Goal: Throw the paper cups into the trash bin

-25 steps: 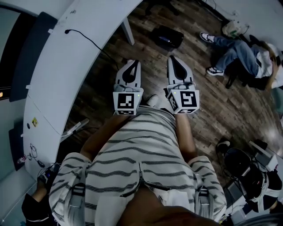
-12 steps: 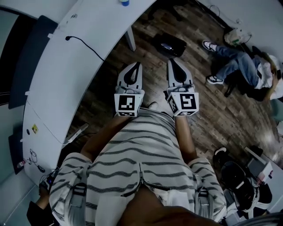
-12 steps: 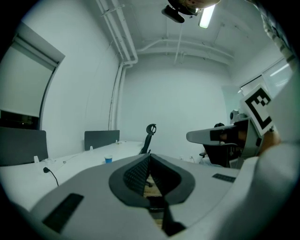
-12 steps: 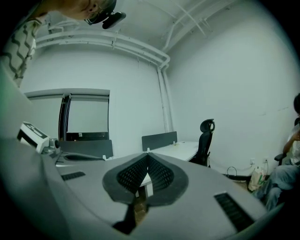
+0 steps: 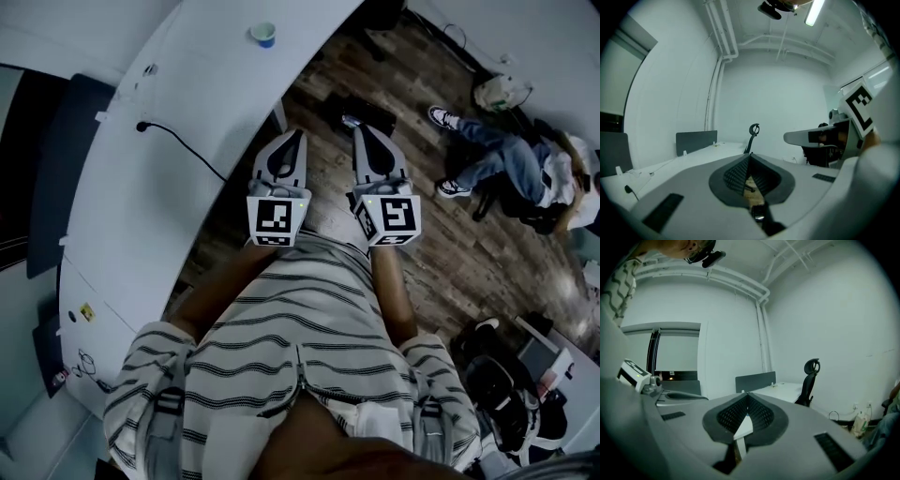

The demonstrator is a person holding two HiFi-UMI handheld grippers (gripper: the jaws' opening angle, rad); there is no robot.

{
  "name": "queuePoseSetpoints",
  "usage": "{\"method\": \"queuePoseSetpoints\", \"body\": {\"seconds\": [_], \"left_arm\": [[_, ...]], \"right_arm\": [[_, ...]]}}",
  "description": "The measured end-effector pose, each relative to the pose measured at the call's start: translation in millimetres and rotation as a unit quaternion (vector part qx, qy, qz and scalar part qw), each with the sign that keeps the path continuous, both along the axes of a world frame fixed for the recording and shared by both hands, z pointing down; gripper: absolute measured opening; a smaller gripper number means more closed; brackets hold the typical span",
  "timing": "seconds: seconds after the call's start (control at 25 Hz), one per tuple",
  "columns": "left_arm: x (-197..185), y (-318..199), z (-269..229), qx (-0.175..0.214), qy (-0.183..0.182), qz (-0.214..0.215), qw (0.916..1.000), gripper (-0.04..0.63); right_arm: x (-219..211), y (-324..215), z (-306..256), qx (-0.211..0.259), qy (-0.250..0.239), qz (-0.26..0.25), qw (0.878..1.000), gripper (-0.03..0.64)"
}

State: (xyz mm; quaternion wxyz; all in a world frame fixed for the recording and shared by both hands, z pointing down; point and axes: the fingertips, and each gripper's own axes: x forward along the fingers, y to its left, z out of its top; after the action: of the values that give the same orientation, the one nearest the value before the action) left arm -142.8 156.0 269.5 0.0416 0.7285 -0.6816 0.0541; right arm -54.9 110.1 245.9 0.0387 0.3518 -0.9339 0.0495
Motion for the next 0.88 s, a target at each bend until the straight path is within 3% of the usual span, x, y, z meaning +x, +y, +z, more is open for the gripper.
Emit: {"method": "queuePoseSetpoints", "body": {"seconds": [0.36,0.88], "left_arm": [[-67.3,-84.0,-15.9,0.004,0.016,0.027,0.9995,0.025],[-103.0,-142.6,-11.6,0.003,0.031,0.055,0.9980,0.025]], "right_arm": [[-65.2,-72.9,-17.9,-0.001,0.004,0.016,1.000,0.015],[-96.6,-130.1,-14.5,0.001,0.023,0.055,0.998,0.015]]}}
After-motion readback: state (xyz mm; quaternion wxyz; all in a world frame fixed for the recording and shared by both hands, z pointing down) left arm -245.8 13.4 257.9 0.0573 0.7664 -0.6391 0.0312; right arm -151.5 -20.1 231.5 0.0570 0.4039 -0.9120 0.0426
